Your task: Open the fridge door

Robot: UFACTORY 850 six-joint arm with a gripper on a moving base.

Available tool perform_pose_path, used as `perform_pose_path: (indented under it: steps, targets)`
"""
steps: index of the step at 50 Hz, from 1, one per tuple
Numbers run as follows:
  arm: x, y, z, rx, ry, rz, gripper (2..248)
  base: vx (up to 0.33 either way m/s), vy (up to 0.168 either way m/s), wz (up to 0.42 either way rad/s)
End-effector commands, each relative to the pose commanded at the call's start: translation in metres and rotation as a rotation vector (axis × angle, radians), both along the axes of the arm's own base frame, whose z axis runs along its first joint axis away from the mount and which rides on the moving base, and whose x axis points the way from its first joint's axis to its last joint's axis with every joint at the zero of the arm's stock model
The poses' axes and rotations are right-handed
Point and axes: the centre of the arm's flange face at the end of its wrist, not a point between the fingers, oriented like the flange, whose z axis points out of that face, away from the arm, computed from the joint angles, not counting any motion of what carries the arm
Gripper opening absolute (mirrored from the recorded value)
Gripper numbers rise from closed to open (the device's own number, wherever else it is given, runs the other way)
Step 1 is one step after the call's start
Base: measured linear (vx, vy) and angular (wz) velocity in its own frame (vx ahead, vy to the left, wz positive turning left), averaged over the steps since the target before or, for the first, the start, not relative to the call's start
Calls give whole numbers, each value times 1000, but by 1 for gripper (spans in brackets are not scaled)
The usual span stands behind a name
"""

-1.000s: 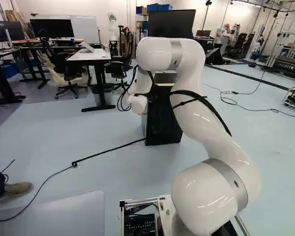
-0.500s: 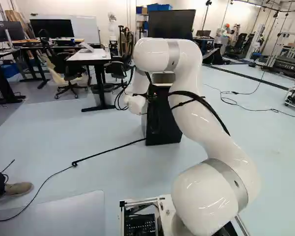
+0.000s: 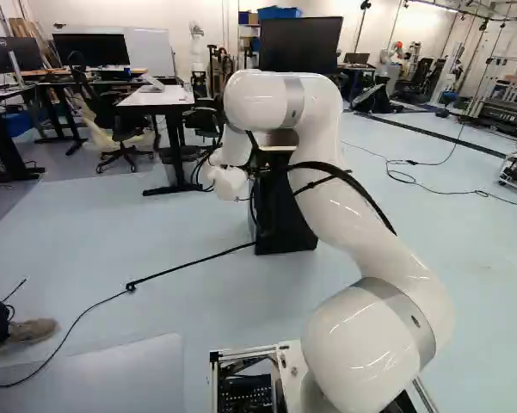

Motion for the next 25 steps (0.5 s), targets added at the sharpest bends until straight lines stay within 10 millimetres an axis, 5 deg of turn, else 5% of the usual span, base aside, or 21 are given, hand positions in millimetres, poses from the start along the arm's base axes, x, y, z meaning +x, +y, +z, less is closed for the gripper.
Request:
perform_pose_path:
  steps: [25]
  targets:
    - [36, 3, -9, 44, -67, -114, 247, 0, 0, 0]
